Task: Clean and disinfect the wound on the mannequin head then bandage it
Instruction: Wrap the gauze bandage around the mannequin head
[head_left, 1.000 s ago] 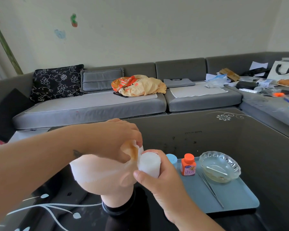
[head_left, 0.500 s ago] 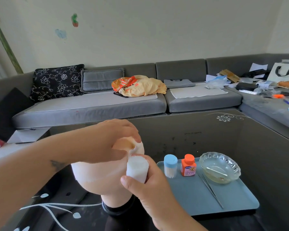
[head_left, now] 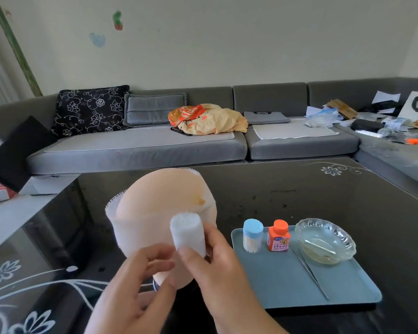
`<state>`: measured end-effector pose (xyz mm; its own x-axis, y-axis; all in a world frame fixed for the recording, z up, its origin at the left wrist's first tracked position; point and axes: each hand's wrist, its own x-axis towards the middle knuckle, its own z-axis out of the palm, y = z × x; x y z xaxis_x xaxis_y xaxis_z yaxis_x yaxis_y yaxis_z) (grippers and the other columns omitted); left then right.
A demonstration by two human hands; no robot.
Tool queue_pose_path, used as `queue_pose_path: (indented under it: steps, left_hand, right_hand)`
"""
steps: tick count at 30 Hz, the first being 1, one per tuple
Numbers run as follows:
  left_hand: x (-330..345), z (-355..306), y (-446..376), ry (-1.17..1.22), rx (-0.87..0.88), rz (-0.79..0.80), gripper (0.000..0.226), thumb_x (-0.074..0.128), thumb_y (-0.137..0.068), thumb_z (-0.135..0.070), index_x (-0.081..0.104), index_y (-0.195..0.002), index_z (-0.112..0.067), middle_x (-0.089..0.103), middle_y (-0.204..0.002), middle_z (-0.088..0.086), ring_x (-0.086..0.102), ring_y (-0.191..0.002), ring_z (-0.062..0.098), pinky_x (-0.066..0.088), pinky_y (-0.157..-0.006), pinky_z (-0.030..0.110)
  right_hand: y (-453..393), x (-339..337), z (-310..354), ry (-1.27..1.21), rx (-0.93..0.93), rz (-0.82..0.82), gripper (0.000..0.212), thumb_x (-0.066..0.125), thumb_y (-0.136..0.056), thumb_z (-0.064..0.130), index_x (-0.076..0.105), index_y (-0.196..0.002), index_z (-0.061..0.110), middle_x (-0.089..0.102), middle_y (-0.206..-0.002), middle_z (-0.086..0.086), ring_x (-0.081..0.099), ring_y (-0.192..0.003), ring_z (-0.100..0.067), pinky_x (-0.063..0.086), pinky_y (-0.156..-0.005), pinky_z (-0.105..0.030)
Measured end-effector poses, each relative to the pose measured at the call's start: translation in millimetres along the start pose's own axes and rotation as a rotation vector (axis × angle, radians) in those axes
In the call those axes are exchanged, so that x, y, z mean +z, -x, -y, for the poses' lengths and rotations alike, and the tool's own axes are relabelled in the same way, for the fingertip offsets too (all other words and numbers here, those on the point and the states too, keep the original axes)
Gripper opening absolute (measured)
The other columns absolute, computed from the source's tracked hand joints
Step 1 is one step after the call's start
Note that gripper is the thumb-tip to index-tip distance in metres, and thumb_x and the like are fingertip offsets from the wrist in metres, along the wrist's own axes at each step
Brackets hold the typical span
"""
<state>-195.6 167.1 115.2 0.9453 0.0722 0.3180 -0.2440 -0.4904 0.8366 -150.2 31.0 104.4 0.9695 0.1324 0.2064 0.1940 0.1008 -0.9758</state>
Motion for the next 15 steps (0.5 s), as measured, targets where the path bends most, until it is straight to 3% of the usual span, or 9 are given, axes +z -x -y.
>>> queue_pose_path:
  steps: [2, 6, 11, 15]
  left_hand:
    - [9.1, 3.8, 7.0, 0.08, -0.01, -0.046, 0.056, 0.069, -0.075, 0.004, 0.064, -0.097, -0.046, 0.072, -0.101, -0.007, 0.068, -0.095, 0.002, 0.056, -0.058, 0.02]
    - [18.5, 4.5, 11.3, 0.21, -0.029, -0.117, 0.052, 0.072, -0.075, 0.0, 0.063, -0.097, -0.046, 0.069, -0.108, -0.007, 0.065, -0.105, 0.004, 0.059, -0.067, 0.024]
    - [18.2, 1.5, 9.3, 0.369, -0.05, -0.203, 0.036, 0.076, -0.065, -0.044, 0.057, -0.092, -0.059, 0.068, -0.102, -0.022, 0.067, -0.095, -0.002, 0.051, -0.06, 0.01]
    - [15.4, 11.2, 9.0, 0.489, -0.08, -0.22, 0.052, 0.073, -0.049, -0.055, 0.059, -0.099, -0.053, 0.07, -0.108, -0.013, 0.069, -0.1, 0.011, 0.054, -0.078, 0.035]
  right_hand:
    - [2.7, 4.7, 0.8, 0.007, 0.0, 0.01, 0.047, 0.063, -0.07, 0.046, 0.056, -0.117, 0.044, 0.058, -0.125, 0.008, 0.06, -0.104, 0.001, 0.051, -0.085, -0.022]
    - [9.6, 11.4, 5.9, 0.012, -0.009, 0.012, 0.045, 0.06, -0.076, 0.046, 0.053, -0.12, 0.048, 0.052, -0.128, 0.012, 0.058, -0.104, 0.007, 0.049, -0.08, -0.013]
    - [22.3, 20.4, 11.2, 0.008, -0.018, -0.001, 0.046, 0.057, -0.074, 0.048, 0.051, -0.12, 0.046, 0.053, -0.129, 0.014, 0.056, -0.106, 0.008, 0.046, -0.085, -0.012]
    - [32.5, 30.8, 12.8, 0.02, -0.034, -0.029, 0.042, 0.056, -0.074, 0.052, 0.054, -0.115, 0.046, 0.058, -0.124, 0.013, 0.059, -0.105, 0.002, 0.044, -0.082, -0.01]
